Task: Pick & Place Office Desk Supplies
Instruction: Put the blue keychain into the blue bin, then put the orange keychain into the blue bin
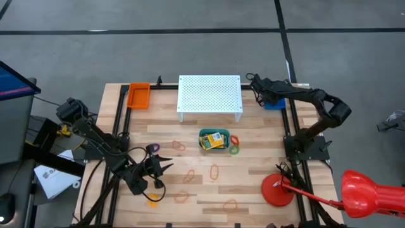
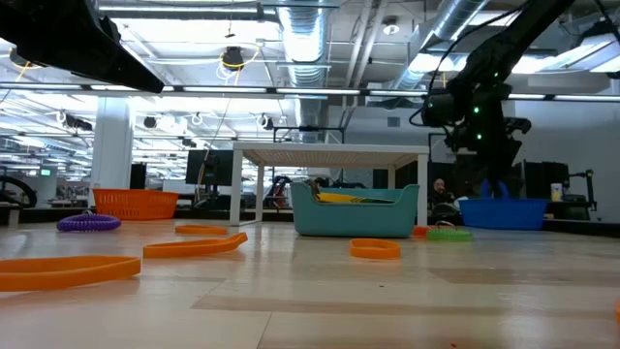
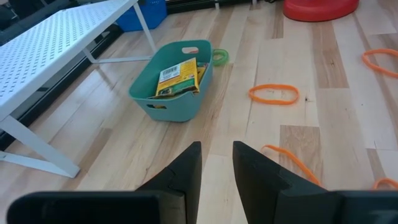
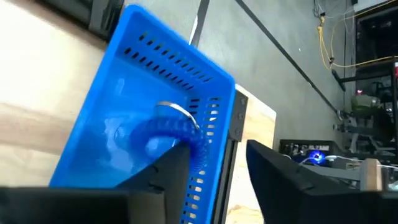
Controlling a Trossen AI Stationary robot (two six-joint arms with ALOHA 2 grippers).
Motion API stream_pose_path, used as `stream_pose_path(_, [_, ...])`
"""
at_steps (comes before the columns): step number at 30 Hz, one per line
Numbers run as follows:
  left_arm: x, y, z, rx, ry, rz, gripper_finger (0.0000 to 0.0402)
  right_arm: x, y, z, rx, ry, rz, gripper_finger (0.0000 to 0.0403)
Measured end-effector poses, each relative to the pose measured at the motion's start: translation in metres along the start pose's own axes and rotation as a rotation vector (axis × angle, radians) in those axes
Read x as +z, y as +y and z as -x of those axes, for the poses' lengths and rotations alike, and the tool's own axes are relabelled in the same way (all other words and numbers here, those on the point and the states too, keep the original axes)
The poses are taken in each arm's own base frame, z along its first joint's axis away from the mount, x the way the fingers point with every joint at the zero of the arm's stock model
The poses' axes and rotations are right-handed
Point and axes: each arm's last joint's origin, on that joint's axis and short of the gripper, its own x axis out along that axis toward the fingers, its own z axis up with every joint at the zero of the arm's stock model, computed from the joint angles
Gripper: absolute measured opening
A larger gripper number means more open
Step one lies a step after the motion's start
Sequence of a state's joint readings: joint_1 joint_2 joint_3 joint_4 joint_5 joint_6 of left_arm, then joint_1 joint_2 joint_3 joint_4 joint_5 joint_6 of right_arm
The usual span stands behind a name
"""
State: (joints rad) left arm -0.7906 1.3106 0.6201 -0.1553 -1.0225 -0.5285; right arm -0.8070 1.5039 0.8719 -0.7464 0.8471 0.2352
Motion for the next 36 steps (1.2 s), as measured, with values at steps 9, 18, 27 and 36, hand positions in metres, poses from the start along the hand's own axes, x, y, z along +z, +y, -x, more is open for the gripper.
stream_pose_path(9, [0.000,0.000,0.000,-0.001,-0.001,0.005,0.0085,-0.003,-0.015,0.010,0.085,-0.003,-0.069,0.0195])
stream_pose_path(18, [0.000,0.000,0.000,-0.007,0.000,0.007,0.0085,-0.004,-0.019,0.019,0.176,-0.017,-0.097,0.0190])
stream_pose_path(27, [0.000,0.000,0.000,-0.008,0.001,0.007,0.0085,-0.041,-0.013,0.076,0.478,-0.011,-0.076,0.0189])
stream_pose_path(36, [0.000,0.000,0.000,-0.008,0.001,-0.018,0.0085,-0.114,0.004,0.135,0.856,-0.017,-0.064,0.0189])
